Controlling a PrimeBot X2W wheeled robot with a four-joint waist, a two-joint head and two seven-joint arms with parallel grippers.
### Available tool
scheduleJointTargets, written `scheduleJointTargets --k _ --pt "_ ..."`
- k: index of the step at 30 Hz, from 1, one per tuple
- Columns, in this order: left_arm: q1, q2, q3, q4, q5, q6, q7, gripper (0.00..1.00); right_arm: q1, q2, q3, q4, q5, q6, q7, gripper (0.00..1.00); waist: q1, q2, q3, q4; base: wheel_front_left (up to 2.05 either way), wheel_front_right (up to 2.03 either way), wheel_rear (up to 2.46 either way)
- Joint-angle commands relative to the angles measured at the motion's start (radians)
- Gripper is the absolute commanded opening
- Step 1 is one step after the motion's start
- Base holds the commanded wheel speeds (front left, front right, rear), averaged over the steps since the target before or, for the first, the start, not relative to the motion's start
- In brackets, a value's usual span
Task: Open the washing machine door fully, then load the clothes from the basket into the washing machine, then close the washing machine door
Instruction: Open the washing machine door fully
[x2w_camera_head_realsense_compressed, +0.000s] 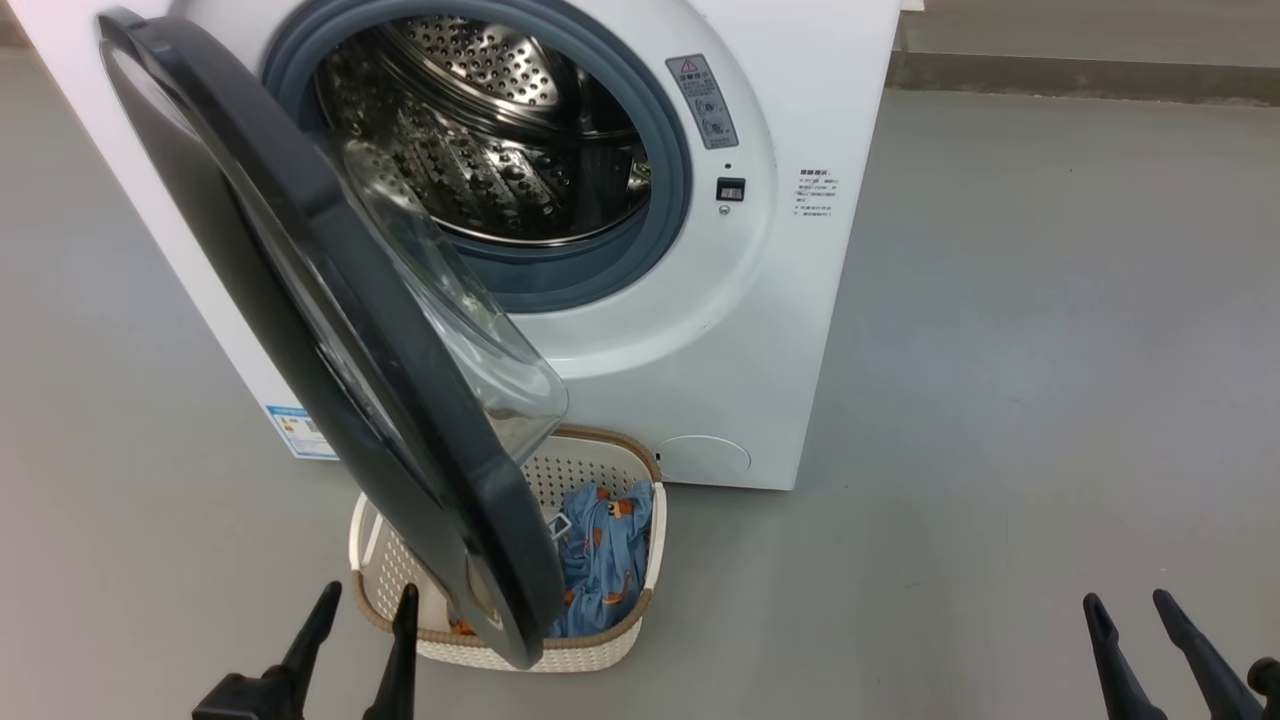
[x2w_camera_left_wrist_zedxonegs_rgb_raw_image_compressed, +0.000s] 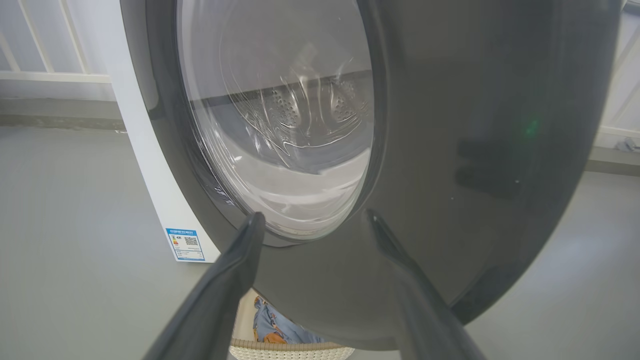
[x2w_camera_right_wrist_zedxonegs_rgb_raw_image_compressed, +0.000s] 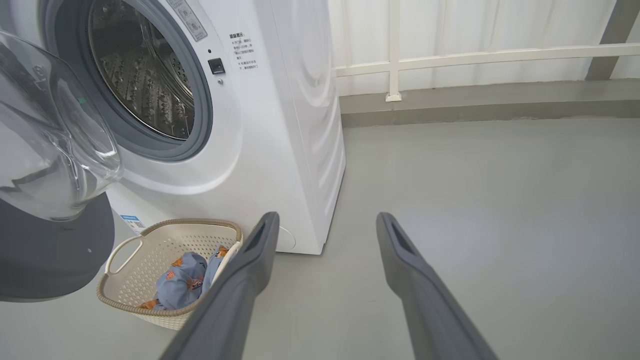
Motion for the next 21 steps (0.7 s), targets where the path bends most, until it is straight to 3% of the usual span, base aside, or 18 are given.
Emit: scheduleJointTargets --k 1,6,8,14,21 --pt "-0.012 0.006 0.039 -0.015 -0.005 -0.002 -0.006 1.00 0.004 -0.017 0.017 -0.018 -0.009 0.006 -0.012 1.00 0.0000 -0.0001 -0.001 -0.001 0.00 0.00 0.00" --pt "-0.012 0.006 0.048 -0.010 -0.009 -0.002 -0.006 1.00 0.012 -0.009 0.019 -0.016 -0.010 0.006 -0.012 1.00 0.0000 -0.0001 -0.003 -0.003 0.00 0.00 0.00" --pt "-0.019 0.006 0.060 -0.022 -0.024 -0.002 -0.006 0.00 0.015 -0.008 0.017 -0.014 -0.009 0.006 -0.012 1.00 0.0000 -0.0001 -0.005 -0.002 0.00 0.00 0.00" --pt "-0.045 0.006 0.118 -0.110 -0.048 -0.002 -0.006 0.00 0.013 -0.011 0.012 -0.017 -0.010 0.006 -0.012 1.00 0.0000 -0.0001 -0.005 0.000 0.00 0.00 0.00" --pt "-0.102 0.006 0.121 -0.419 -0.071 0.044 -0.006 0.00 0.014 -0.015 0.004 -0.027 -0.014 0.006 -0.012 1.00 0.0000 -0.0001 -0.003 0.004 0.00 0.00 0.00"
